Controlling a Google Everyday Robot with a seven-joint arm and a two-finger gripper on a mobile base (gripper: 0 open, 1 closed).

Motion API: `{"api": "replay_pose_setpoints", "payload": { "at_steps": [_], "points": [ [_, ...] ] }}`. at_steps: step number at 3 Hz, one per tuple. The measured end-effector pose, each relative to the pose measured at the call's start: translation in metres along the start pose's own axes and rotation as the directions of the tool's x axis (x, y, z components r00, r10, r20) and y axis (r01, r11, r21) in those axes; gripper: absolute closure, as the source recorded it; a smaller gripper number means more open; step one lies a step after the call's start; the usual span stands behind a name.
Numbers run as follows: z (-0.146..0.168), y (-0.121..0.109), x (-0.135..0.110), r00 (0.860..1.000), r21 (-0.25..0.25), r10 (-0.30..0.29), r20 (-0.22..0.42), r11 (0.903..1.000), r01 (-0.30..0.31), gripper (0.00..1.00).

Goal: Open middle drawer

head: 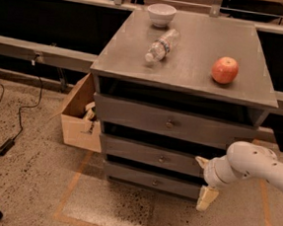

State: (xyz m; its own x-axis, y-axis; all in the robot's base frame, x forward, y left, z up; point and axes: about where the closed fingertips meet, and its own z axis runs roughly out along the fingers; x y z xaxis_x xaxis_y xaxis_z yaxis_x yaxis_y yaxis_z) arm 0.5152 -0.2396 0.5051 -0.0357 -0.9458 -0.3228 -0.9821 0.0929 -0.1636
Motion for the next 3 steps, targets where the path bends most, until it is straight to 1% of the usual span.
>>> {"api": "replay_pose_setpoints", "payload": {
  "at_steps": [1, 3],
  "points": [
    [0.028, -0.023, 0.018, 1.0, 0.024, 0.011, -0.017, 0.9996, -0.011, 0.0],
    [0.042, -0.056, 0.039, 0.999, 0.064, 0.03, -0.036, 0.9975, -0.028, 0.0]
  ]
}}
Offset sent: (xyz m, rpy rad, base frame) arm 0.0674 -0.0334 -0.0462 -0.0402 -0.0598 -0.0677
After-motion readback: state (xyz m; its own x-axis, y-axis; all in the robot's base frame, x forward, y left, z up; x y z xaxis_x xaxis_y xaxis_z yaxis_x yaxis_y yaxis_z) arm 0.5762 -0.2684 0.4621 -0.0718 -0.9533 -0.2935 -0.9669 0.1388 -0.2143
